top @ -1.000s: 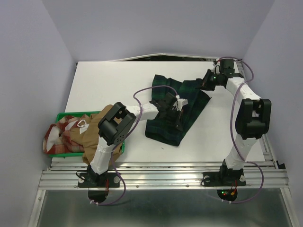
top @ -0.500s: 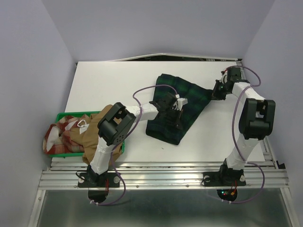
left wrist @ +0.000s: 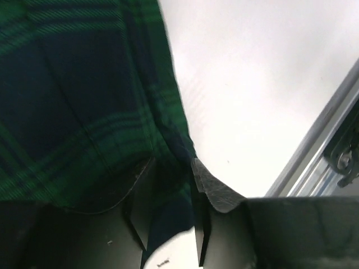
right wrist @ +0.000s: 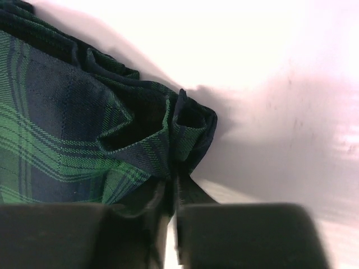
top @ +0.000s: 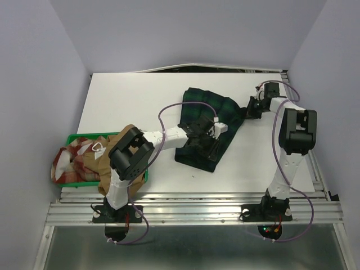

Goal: Fold and stack the skirts
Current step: Fold the skirt

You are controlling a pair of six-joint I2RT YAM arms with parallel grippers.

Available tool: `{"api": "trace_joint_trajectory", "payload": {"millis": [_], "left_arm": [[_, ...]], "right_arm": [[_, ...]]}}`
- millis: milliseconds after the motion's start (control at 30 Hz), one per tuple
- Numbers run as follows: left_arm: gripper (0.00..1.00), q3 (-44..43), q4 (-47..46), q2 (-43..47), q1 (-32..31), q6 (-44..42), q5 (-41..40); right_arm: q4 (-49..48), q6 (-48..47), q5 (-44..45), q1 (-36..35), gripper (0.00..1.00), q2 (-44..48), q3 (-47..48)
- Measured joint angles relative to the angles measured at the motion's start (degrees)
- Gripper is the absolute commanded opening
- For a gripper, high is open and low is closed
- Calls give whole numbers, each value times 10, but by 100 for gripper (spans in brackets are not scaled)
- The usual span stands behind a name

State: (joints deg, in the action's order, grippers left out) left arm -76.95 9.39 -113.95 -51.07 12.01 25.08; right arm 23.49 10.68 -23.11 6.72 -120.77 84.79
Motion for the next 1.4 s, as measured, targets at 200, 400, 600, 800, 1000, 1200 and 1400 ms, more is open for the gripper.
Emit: {"api": "trace_joint_trajectory", "payload": {"millis": [200,400,600,800,1000,1200,1400], "left_arm": [[66,0,57,68,-38,-74,-26],[55,-1,99,176,-31,-163,-78],[24,13,110,234,61,-212,-49],[15,58,99,164,127,-212,13],[9,62,80,51,127,-206,64],[15,70,53,28,134,-181,124],[53,114,41,82,142,-179,127]], "right_arm": [[2,-18,-13,-1,82,-21,51],[26,-42,-16,4,93,-13,89],[76,-49,-48,-3,86,48,89],[90,-38,-147,-80,79,146,45],[93,-38,-249,-186,71,148,-50],[108,-40,-296,-203,67,88,-133],[111,-54,-306,-203,64,64,-155]]}}
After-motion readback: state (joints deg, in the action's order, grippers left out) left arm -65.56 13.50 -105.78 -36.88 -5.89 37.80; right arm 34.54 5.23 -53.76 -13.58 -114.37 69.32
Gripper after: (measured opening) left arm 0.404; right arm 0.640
